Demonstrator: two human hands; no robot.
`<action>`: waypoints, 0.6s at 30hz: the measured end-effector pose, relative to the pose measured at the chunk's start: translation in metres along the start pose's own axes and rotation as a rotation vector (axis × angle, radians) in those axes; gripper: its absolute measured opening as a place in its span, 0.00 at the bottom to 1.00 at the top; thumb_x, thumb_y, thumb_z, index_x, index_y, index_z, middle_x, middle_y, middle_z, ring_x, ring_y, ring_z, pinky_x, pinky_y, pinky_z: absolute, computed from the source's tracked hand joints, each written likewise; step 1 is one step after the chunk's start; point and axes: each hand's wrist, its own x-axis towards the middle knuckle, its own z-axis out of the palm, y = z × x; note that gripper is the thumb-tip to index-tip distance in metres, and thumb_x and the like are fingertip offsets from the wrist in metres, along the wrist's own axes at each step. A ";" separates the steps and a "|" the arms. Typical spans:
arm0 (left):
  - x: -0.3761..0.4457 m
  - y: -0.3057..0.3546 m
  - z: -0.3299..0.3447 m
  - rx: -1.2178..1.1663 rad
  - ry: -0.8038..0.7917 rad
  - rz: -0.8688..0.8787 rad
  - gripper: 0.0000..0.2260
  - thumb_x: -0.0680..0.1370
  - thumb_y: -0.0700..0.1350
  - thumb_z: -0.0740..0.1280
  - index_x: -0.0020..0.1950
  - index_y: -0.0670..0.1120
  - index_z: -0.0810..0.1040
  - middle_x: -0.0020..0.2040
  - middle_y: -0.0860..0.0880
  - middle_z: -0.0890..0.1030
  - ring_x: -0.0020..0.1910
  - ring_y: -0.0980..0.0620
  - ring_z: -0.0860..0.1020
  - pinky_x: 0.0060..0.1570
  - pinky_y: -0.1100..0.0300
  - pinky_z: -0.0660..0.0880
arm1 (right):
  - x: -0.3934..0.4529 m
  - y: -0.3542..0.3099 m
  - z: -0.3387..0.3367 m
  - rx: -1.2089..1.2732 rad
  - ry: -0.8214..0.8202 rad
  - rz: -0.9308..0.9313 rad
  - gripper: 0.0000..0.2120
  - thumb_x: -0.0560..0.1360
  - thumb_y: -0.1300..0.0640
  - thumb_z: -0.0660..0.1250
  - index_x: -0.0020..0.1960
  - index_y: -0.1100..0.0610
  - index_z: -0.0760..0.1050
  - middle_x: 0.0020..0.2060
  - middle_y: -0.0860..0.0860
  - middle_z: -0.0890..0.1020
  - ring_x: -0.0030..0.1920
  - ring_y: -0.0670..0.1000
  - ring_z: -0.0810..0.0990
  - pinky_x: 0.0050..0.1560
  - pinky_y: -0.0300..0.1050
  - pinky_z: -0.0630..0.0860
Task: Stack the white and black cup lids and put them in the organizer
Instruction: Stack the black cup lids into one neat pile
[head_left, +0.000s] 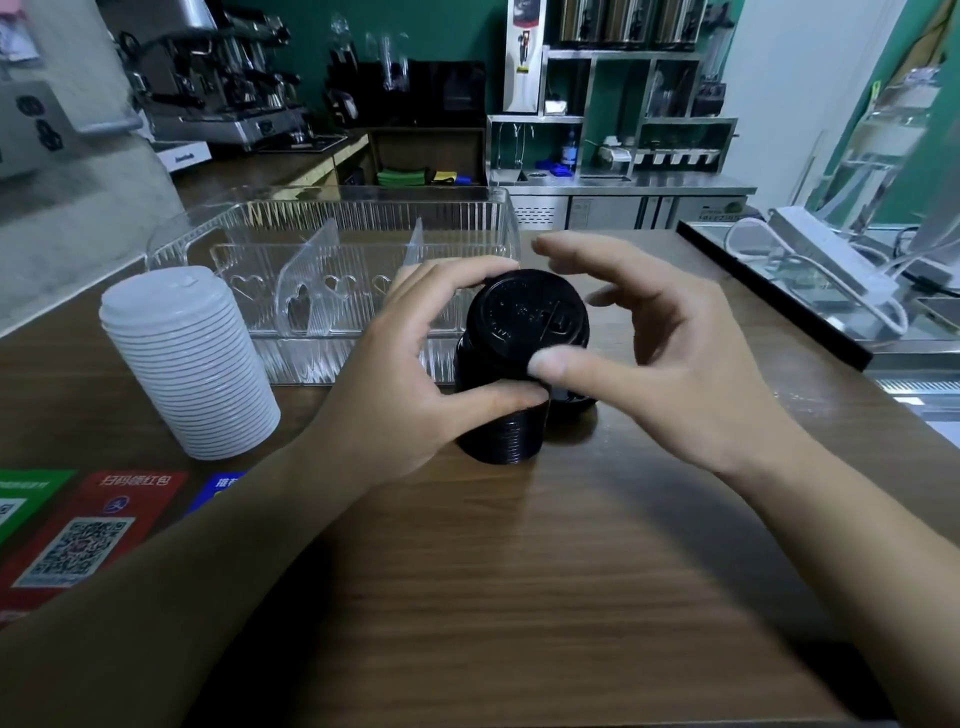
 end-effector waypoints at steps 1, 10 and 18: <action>0.000 0.000 0.000 0.015 0.009 0.007 0.34 0.76 0.56 0.85 0.79 0.50 0.78 0.72 0.57 0.81 0.77 0.48 0.78 0.78 0.46 0.74 | -0.001 -0.001 0.002 -0.033 -0.013 -0.025 0.33 0.74 0.51 0.84 0.76 0.54 0.78 0.70 0.46 0.84 0.73 0.52 0.80 0.71 0.53 0.75; 0.002 -0.010 -0.003 -0.091 -0.108 -0.150 0.49 0.71 0.60 0.86 0.88 0.57 0.67 0.78 0.59 0.77 0.81 0.57 0.76 0.80 0.45 0.76 | 0.000 0.012 0.010 -0.003 0.074 0.083 0.23 0.79 0.52 0.80 0.73 0.53 0.82 0.64 0.43 0.87 0.68 0.48 0.84 0.73 0.56 0.77; 0.000 -0.019 0.001 -0.123 -0.293 -0.295 0.53 0.70 0.71 0.84 0.88 0.74 0.55 0.80 0.58 0.78 0.83 0.55 0.75 0.81 0.38 0.74 | -0.002 0.010 0.020 -0.027 0.004 0.185 0.21 0.80 0.49 0.78 0.72 0.51 0.83 0.61 0.40 0.88 0.64 0.42 0.85 0.70 0.46 0.79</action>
